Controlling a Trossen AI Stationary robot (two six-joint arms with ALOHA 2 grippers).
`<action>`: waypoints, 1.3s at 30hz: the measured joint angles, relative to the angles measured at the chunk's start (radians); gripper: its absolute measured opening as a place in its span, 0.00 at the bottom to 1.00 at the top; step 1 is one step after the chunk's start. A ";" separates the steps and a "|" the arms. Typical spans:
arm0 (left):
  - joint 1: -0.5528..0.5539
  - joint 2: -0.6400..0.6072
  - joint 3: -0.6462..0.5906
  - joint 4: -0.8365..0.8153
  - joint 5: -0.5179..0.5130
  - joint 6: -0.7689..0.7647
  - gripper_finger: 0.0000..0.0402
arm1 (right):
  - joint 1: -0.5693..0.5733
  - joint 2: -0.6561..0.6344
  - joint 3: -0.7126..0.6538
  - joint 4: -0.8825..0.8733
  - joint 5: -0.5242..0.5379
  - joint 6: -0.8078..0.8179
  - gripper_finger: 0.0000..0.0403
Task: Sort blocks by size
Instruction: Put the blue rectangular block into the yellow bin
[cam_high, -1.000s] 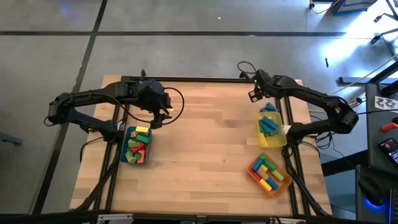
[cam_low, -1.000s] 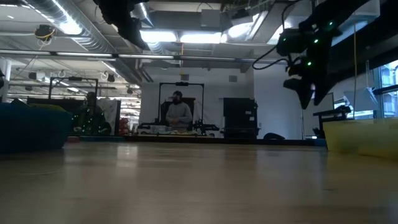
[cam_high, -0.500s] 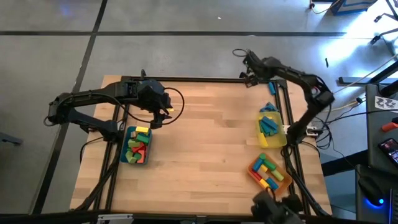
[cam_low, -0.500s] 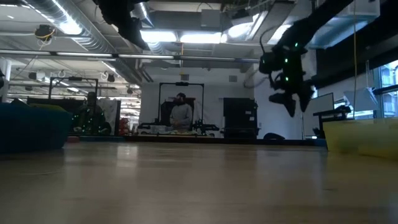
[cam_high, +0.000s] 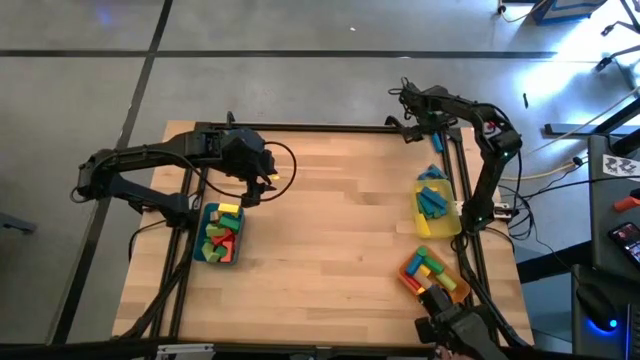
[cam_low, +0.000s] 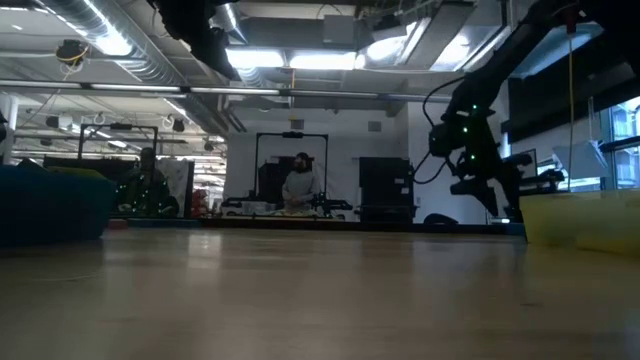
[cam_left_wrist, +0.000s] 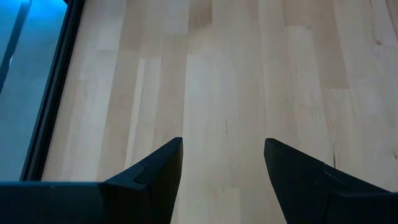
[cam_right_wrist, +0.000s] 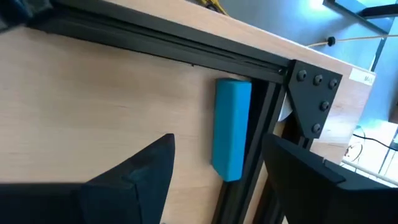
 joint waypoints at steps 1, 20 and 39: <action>0.000 0.000 0.000 0.000 0.000 0.000 0.53 | -0.001 0.000 0.000 0.006 -0.002 0.001 0.60; 0.000 0.000 0.000 0.001 0.000 0.000 0.53 | -0.002 0.087 0.000 0.017 0.044 0.053 0.60; 0.000 0.000 0.000 0.001 0.000 -0.001 0.53 | -0.028 0.152 0.028 0.002 0.012 0.009 0.60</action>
